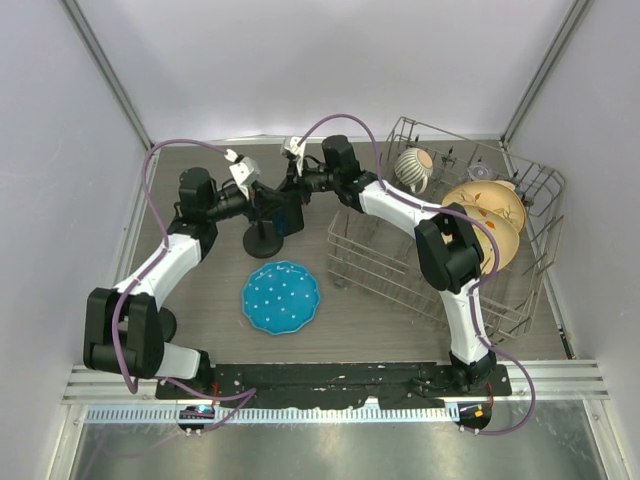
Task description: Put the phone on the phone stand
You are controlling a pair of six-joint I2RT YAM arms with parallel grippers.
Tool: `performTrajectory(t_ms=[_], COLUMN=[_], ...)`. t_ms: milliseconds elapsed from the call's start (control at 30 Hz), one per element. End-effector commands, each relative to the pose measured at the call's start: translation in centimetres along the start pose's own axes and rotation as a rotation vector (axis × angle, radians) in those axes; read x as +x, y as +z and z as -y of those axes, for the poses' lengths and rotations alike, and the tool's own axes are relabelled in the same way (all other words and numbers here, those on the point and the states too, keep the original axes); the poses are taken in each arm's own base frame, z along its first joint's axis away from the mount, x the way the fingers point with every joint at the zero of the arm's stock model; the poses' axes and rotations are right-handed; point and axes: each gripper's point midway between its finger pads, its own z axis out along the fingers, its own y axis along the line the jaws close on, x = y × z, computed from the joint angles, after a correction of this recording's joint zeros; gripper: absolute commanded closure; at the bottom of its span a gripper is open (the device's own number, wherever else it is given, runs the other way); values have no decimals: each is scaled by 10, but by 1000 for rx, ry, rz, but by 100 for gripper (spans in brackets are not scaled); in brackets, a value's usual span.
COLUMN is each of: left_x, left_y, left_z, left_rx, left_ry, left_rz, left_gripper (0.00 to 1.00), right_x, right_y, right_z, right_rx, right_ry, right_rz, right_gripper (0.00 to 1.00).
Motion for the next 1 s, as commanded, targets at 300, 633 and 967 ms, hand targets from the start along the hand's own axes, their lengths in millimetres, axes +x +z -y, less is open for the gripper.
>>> performTrajectory(t_ms=[300, 633, 967], left_x=[-70, -78, -65], left_y=[-13, 7, 33], left_z=[-30, -31, -31], left_rx=[-68, 4, 60], left_ry=[145, 138, 195], left_rz=[140, 187, 102], left_gripper=[100, 100, 100], right_x=[-13, -16, -16], right_y=[-19, -13, -13], right_z=[-33, -40, -44], right_rx=[-140, -197, -239], right_ry=[-25, -15, -6], right_rz=[-48, -35, -39], right_gripper=[99, 99, 99])
